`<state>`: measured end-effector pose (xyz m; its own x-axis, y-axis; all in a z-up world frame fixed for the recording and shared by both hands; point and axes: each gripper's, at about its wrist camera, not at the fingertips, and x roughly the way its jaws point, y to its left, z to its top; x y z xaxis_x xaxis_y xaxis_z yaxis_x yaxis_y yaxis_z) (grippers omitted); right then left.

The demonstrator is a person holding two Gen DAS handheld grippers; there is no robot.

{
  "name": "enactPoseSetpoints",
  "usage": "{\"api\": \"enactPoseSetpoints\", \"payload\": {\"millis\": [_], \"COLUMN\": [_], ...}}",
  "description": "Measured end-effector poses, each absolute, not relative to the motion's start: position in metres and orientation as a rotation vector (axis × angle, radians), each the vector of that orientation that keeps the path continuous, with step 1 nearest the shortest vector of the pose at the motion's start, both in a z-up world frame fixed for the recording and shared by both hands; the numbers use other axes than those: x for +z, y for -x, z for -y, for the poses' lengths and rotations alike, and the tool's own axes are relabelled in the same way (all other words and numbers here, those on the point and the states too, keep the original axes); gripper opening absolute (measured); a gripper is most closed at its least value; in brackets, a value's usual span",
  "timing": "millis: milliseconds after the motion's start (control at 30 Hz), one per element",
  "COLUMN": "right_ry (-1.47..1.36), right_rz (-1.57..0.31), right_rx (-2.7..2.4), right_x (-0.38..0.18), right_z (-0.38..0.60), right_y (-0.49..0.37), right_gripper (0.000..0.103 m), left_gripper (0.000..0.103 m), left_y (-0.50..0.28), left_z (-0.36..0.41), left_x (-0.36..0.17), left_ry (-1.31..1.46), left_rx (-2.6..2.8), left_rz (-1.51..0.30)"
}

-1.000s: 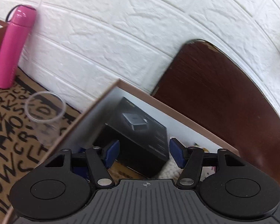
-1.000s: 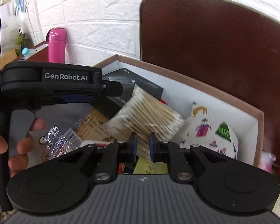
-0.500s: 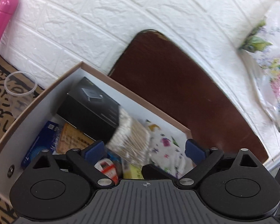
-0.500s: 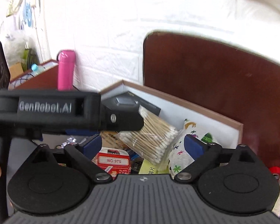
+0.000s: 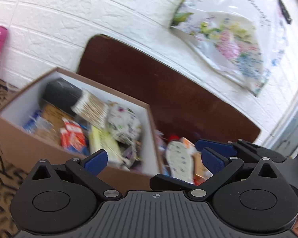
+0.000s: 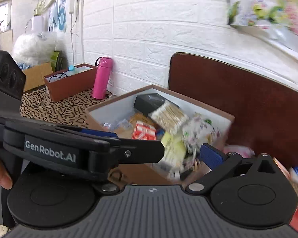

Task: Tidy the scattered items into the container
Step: 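Move the left tool back to the pile toward the brown wooden comb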

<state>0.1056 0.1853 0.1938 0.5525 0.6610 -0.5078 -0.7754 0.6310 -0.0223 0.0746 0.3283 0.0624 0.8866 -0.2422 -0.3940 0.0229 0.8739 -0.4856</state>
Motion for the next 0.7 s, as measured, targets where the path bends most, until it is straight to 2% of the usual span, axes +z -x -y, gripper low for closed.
{"api": "enactPoseSetpoints", "payload": {"millis": [133,400,533,700], "right_ry": [0.253,0.241,0.222,0.065], "right_rz": [-0.387,-0.333,-0.356,-0.443], "right_rx": [0.789,0.586,0.527,0.491], "right_x": [0.169,0.108,0.082,0.057], "right_z": [-0.139,-0.075,-0.054,-0.028], "right_y": [-0.056,0.006,0.017,0.001], "right_gripper": [0.103,0.103,0.103,0.103], "left_gripper": [0.103,0.103,0.103,0.103], "left_y": [-0.045,-0.012,-0.010,-0.017], "left_z": [-0.283,-0.217,-0.195,-0.190], "left_x": [0.039,-0.019,-0.040,-0.052], "left_ry": [0.443,0.487,0.472,0.417], "left_rx": [-0.215,-0.312,-0.325,-0.258], "left_rz": [-0.441,-0.509,-0.569,-0.577]}}
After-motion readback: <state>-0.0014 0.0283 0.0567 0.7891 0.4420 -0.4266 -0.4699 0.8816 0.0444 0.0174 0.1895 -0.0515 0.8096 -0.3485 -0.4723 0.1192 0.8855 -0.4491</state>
